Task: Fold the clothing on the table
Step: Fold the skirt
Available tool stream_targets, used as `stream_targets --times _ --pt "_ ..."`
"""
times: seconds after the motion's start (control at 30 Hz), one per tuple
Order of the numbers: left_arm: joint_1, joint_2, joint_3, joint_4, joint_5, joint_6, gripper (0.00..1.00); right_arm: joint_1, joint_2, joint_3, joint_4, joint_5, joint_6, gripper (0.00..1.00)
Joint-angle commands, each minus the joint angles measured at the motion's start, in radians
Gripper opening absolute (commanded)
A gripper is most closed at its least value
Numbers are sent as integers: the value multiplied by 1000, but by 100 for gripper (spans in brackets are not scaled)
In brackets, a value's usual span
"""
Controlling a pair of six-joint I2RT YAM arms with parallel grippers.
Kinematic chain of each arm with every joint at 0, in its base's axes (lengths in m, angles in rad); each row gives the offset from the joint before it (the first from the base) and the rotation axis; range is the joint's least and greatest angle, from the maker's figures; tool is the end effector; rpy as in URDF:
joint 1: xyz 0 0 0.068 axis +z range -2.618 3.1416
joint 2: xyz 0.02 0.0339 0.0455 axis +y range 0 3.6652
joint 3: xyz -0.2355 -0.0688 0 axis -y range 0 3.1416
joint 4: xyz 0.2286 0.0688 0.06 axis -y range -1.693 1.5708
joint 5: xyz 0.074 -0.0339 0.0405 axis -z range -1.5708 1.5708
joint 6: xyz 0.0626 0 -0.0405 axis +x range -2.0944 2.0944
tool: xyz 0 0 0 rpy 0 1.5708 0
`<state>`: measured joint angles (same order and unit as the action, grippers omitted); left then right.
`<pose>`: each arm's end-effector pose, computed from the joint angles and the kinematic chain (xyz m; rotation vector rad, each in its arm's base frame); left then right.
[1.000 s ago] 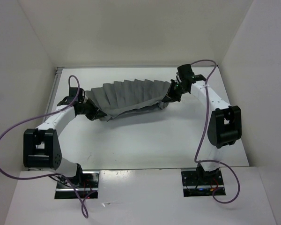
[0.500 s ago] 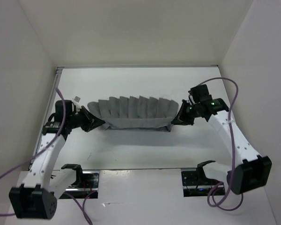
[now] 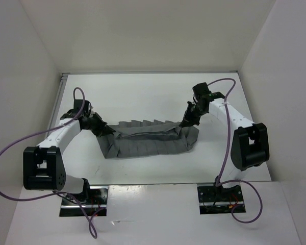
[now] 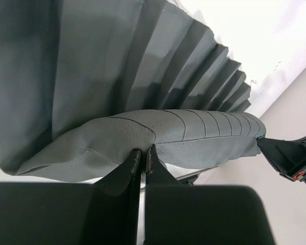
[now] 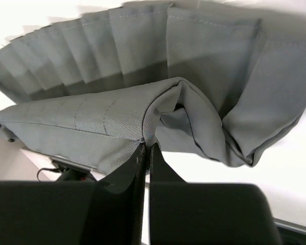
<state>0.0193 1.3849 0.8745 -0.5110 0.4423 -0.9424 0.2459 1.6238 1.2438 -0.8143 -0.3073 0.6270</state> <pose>0.2739 -0.0215 0.1743 -1.1007 2.4808 -0.8852 0.3020 0.0953 0.1953 0.4593 2.8271 0.6324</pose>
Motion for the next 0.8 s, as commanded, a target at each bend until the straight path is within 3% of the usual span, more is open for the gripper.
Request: stream_targets --times 0.0,0.1,0.13,0.17,0.27,0.3,0.37,0.4,0.47,0.6,0.7,0.77 --pt "22 16 67 37 -64 57 0 -11 -27 71 37 63 -23 0" --pt "22 38 67 51 -54 57 0 -11 -50 43 23 94 -23 0" --pt "22 51 55 60 -45 57 3 -11 -50 20 12 103 -23 0" --pt "22 60 44 74 -45 57 14 -11 -50 11 12 103 -23 0" --pt "13 104 35 103 -34 57 25 -11 -50 -4 36 103 -23 0" --pt "13 118 35 115 -34 57 36 -11 -50 -4 50 103 -23 5" --pt "13 166 46 188 -25 48 47 -11 -30 -4 110 117 -23 23" --pt "13 190 66 227 -10 28 51 -11 -30 -4 136 126 -23 41" --pt "22 190 113 305 4 7 56 -11 -18 51 202 198 -32 43" --pt "22 82 267 318 -66 -2 71 -11 -170 80 326 325 -41 53" --pt "22 -48 261 263 -119 25 75 -11 -237 109 255 385 -67 61" --pt "22 -113 218 203 -128 37 75 -11 -248 118 175 415 -96 61"
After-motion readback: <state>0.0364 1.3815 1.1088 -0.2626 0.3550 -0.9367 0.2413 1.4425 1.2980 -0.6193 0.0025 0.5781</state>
